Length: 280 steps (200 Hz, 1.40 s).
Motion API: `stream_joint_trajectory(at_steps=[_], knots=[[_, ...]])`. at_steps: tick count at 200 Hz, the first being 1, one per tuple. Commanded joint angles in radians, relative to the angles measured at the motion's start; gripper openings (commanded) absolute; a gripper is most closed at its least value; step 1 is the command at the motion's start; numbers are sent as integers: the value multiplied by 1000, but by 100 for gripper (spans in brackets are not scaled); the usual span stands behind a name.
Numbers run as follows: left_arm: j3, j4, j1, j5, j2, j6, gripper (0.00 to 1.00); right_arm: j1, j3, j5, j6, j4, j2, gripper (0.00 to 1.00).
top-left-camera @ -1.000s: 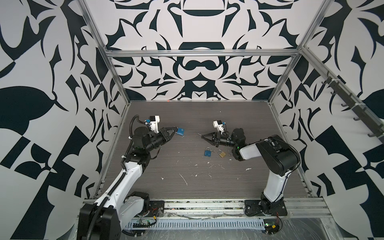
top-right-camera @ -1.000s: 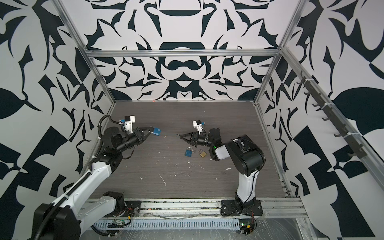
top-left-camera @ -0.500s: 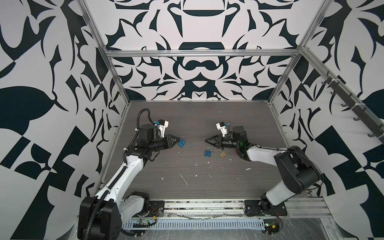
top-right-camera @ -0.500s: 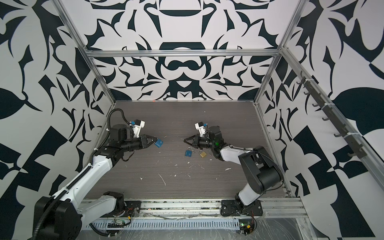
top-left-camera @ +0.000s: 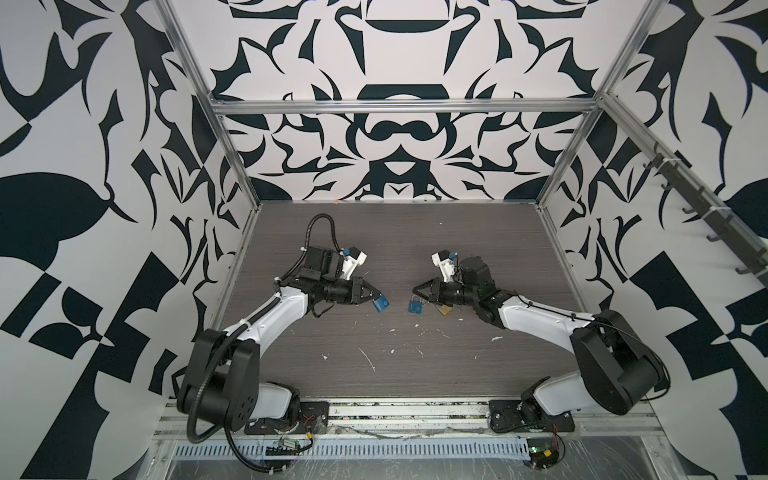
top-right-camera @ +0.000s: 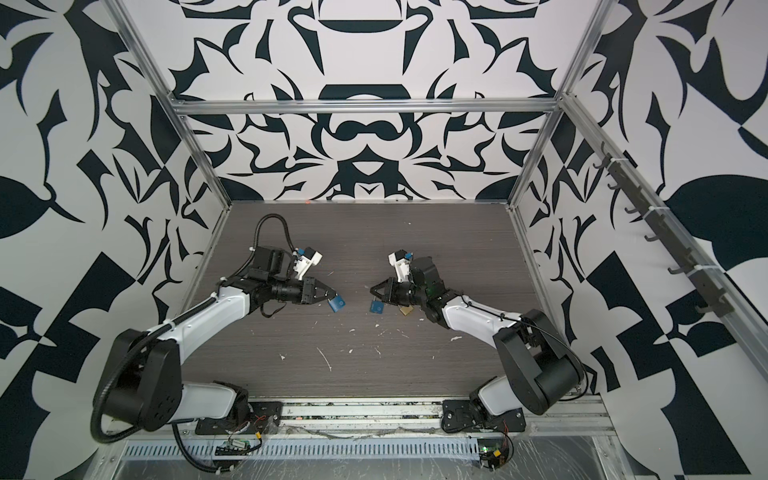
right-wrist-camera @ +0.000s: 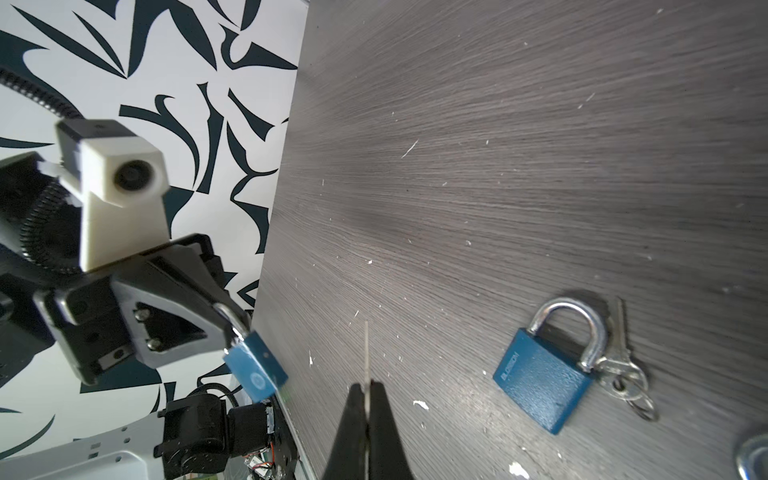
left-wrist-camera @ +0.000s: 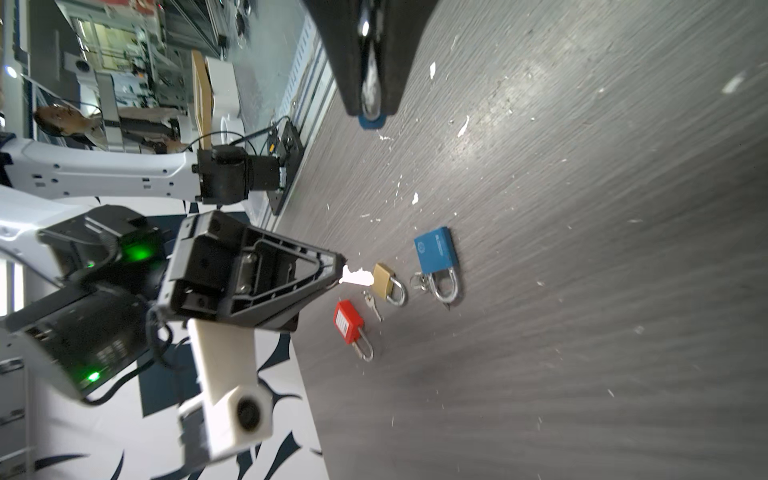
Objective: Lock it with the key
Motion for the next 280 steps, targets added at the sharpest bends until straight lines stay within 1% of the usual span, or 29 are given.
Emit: stream_joint_trajectory(at_steps=[1,10,31,43,59,97,141,162,172,184,192,206,231,247,280], knots=[[42,-36,-18,41,53,68,0,-1,34,18,-42,-30,-32,0],[59,-51,-19,20,79,85,0,0,33,20,-49,-34,-34,0],[114,-109,-29,8,153,141,0,-1,28,19,-51,-23,-23,0],[166,-196,-36,-21,198,212,0,-1,27,14,-46,-16,-14,0],[212,-260,-35,-36,247,274,0,-1,26,7,-43,-7,-4,0],[308,-366,-32,20,382,406,0,0,25,2,-31,17,16,0],[344,-356,-15,39,480,433,0,-1,33,-1,-19,15,26,0],[359,-377,5,33,530,442,0,0,29,2,-12,31,38,0],[379,-414,20,34,553,460,0,0,28,0,-5,45,44,0],[384,-419,25,18,557,460,0,3,28,3,-2,49,46,0],[384,-420,25,4,554,459,4,5,28,5,-2,49,46,0],[386,-424,26,-3,558,459,14,8,25,11,-3,50,46,0],[401,-446,25,-17,580,465,18,12,14,15,5,74,55,0],[415,-460,25,-33,590,472,24,18,10,15,12,91,62,0],[453,-445,28,-60,595,460,27,56,21,49,12,92,94,0]])
